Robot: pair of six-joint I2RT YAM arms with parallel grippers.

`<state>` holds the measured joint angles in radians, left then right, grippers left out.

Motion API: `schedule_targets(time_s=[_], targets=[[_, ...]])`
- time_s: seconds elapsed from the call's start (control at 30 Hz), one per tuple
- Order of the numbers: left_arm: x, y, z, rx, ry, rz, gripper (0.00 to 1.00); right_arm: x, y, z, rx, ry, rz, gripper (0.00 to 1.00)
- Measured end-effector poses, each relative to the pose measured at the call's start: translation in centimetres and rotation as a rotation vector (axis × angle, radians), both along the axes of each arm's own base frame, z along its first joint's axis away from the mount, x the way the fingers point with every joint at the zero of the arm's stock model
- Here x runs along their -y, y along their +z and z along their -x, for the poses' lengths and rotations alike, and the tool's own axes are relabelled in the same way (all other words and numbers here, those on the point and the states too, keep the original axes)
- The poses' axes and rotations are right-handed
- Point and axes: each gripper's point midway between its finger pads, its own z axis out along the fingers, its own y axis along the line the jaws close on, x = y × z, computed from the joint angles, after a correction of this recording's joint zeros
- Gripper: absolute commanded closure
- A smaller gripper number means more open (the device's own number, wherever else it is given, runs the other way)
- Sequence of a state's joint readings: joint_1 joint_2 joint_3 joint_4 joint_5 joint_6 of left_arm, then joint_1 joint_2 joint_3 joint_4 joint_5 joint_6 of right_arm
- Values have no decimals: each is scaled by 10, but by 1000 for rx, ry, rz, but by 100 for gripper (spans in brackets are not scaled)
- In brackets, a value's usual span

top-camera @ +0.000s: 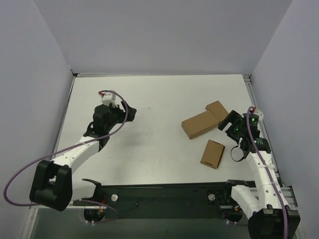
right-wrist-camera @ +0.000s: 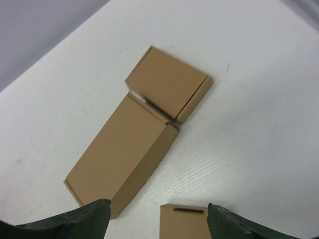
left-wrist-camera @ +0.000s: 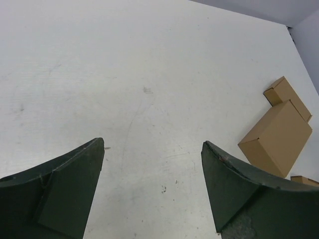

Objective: Fold the paper box

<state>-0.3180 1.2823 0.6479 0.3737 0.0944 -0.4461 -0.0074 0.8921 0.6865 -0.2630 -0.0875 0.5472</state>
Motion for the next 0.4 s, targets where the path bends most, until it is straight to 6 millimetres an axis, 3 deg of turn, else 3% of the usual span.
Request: schedule_targets(time_s=[0.13, 0.3, 0.4], targets=[[-22, 15, 15, -20, 84, 1, 8, 30, 20, 4, 77, -71, 33, 21], [-39, 31, 32, -11, 146, -14, 7, 40, 40, 10, 154, -85, 72, 21], [-47, 37, 37, -3, 180, -21, 6, 40, 42, 11, 161, -80, 81, 21]])
